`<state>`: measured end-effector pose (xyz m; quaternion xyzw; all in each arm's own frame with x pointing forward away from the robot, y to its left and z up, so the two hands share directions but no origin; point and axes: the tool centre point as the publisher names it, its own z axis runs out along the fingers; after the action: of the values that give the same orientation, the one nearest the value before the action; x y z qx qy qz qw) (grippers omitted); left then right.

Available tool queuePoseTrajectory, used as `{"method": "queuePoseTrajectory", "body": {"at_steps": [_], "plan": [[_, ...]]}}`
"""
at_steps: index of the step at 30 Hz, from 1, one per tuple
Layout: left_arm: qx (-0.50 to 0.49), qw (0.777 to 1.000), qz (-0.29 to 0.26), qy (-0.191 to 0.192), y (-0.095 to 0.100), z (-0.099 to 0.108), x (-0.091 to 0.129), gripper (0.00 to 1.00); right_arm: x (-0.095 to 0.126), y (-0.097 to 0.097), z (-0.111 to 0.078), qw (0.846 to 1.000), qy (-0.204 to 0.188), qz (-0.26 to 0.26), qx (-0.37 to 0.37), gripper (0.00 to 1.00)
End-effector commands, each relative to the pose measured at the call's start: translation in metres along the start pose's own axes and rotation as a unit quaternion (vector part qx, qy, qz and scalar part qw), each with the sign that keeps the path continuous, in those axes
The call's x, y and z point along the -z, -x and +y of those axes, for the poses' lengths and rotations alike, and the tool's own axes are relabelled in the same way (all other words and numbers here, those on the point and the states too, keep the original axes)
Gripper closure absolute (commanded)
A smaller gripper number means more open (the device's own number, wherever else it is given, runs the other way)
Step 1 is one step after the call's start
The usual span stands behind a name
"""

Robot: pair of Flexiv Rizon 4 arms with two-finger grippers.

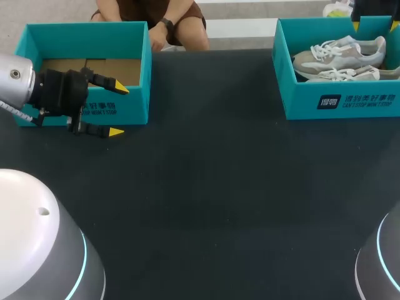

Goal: Take the shoe out of the shoebox, open the shoe tongue, remove and reinsert the insole, then place the shoe into the shoebox

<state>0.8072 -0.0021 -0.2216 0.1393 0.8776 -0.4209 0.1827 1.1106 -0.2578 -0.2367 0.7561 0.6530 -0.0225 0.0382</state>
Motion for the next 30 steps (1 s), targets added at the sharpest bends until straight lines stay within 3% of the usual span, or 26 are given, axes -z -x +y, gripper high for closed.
{"method": "queuePoseTrajectory", "body": {"at_steps": [1, 5, 7, 9, 10, 11, 18, 21, 25, 26, 30], "plan": [[0.000, 1.000, 0.000, 0.001, -0.001, 0.000, 0.000, 0.00, 0.000, 0.001, -0.015, 0.995, 0.096, 0.000, -0.001, 0.00], [0.149, 0.982, -0.013, 0.116, 0.014, -0.019, -0.002, 0.00, 0.000, -0.001, -0.018, 0.995, 0.099, 0.014, 0.001, 0.00], [0.240, 0.958, -0.016, 0.155, 0.027, -0.018, -0.001, 0.00, -0.001, -0.006, -0.025, 0.995, 0.093, 0.024, -0.001, 0.00], [0.334, 0.918, -0.023, 0.211, 0.040, -0.013, 0.003, 0.00, -0.001, -0.011, -0.031, 0.996, 0.085, 0.027, 0.002, 0.00], [0.356, 0.908, -0.046, 0.216, 0.044, -0.010, 0.006, 0.00, 0.000, -0.014, -0.035, 0.996, 0.080, 0.026, 0.003, 0.00], [0.391, 0.884, -0.053, 0.252, 0.049, -0.008, 0.008, 0.00, 0.001, -0.016, -0.038, 0.997, 0.076, 0.033, 0.006, 0.00], [0.516, 0.783, -0.163, 0.308, 0.059, 0.006, 0.017, 0.00, 0.007, -0.029, -0.062, 0.997, 0.057, 0.044, 0.020, 0.00], [0.563, 0.722, -0.216, 0.339, 0.061, 0.016, 0.022, 0.00, 0.015, -0.036, -0.073, 0.998, 0.050, 0.042, 0.025, 0.00], [0.576, 0.648, -0.278, 0.414, 0.063, 0.029, 0.028, 0.00, 0.026, -0.045, -0.091, 0.997, 0.035, 0.048, 0.040, 0.00], [0.576, 0.648, -0.278, 0.414, 0.063, 0.029, 0.028, 0.00, 0.028, -0.047, -0.094, 0.998, 0.013, 0.044, 0.052, 0.00], [0.576, 0.648, -0.278, 0.414, 0.063, 0.029, 0.028, 0.00, 0.028, -0.047, -0.094, 0.998, 0.013, 0.044, 0.052, 0.00]]}}
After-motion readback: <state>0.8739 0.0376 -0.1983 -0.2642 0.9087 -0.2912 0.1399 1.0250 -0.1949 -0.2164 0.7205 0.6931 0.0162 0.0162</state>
